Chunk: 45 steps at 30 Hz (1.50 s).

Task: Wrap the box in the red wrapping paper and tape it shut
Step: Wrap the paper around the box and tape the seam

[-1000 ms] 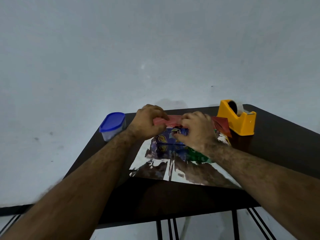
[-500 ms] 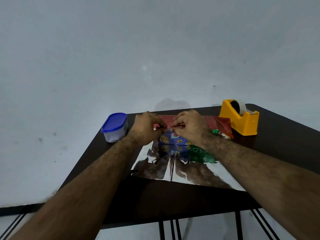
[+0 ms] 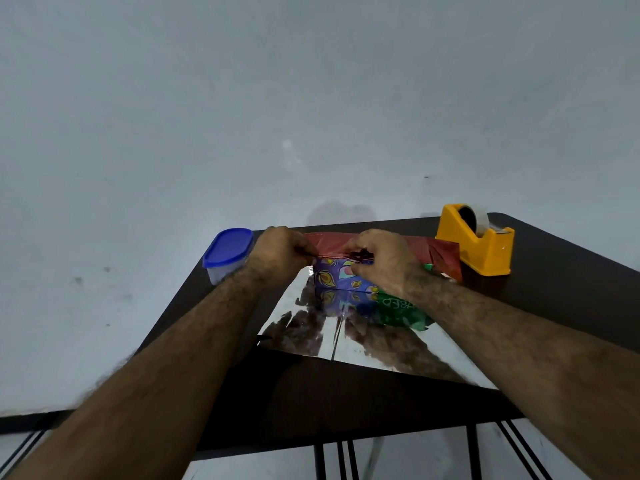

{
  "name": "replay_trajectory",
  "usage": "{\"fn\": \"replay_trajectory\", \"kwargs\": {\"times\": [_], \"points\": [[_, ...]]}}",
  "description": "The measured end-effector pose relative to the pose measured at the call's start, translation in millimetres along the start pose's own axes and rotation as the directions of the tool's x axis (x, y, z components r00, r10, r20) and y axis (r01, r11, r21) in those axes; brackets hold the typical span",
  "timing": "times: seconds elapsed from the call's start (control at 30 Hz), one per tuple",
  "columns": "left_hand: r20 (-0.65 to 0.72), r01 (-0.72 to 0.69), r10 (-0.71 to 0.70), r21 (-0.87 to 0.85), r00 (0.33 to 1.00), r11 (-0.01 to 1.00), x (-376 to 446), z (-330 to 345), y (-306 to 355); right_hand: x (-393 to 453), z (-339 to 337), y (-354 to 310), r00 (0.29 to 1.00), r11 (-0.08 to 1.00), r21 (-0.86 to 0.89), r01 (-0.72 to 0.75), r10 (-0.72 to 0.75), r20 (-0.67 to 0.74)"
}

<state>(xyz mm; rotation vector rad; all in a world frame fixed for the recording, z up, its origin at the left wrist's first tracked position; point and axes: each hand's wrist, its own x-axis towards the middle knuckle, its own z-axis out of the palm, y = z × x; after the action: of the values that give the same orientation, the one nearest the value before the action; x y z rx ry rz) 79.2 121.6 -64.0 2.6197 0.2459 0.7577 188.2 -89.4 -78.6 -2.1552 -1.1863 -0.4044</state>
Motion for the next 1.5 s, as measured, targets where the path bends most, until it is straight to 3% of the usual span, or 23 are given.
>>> {"fn": "replay_trajectory", "kwargs": {"times": [0.13,0.3,0.4,0.5,0.6,0.67,0.77,0.83,0.93,1.07,1.2,1.3,1.5], "points": [[0.015,-0.075,0.074,0.098,0.997,0.992,-1.2,-6.8,-0.2,-2.2,-8.7,-2.9,0.998,1.000,-0.027,-0.001,0.002,0.057],[-0.007,-0.166,0.184,0.408,0.983,0.898,-0.8,-11.7,9.0,-2.6,-13.9,-2.4,0.992,0.992,-0.114,0.045,-0.030,0.123],[0.003,-0.185,0.190,0.252,0.982,0.950,2.8,-14.6,24.0,-4.6,-15.2,-1.8,0.991,0.990,-0.127,0.066,-0.050,0.127],[0.180,-0.151,0.136,0.072,0.974,0.986,9.4,-12.3,36.7,-11.5,-18.8,-2.0,0.994,0.995,-0.083,0.059,-0.051,0.095],[0.337,-0.090,0.043,0.127,0.941,0.988,17.6,-6.6,43.2,-19.2,-26.4,-2.0,0.993,0.996,-0.038,0.086,-0.083,0.085],[0.389,-0.078,-0.007,0.201,0.921,0.976,23.8,-2.0,40.5,-21.2,-28.3,0.5,0.993,0.977,-0.190,0.093,-0.079,0.083],[0.382,-0.071,-0.029,0.246,0.924,0.967,29.0,-1.9,34.1,-20.1,-27.5,10.4,0.998,0.889,-0.458,-0.004,0.034,0.056],[0.374,-0.068,-0.034,0.256,0.927,0.964,30.4,-3.8,31.5,-20.5,-26.4,17.0,0.995,0.864,-0.503,-0.016,0.066,0.081],[0.360,-0.061,-0.037,0.257,0.932,0.965,34.7,-5.3,33.0,-23.0,-28.0,24.0,0.991,0.875,-0.484,0.014,0.053,0.125],[0.313,-0.031,-0.003,0.101,0.950,0.994,39.7,1.1,42.3,-27.1,-31.0,26.4,0.982,0.880,-0.474,0.025,0.068,0.178],[0.427,0.090,-0.099,0.041,0.899,0.995,51.0,9.0,49.7,-24.7,-36.3,27.5,0.972,0.878,-0.478,0.041,0.076,0.224],[0.459,0.129,-0.173,0.127,0.871,0.984,59.2,12.1,43.0,-19.4,-43.2,29.0,0.961,0.884,-0.464,0.057,0.078,0.267],[0.350,0.063,-0.172,0.301,0.921,0.952,46.6,2.5,46.7,-12.4,-58.6,22.0,0.949,0.938,-0.346,0.029,0.082,0.304]]}}
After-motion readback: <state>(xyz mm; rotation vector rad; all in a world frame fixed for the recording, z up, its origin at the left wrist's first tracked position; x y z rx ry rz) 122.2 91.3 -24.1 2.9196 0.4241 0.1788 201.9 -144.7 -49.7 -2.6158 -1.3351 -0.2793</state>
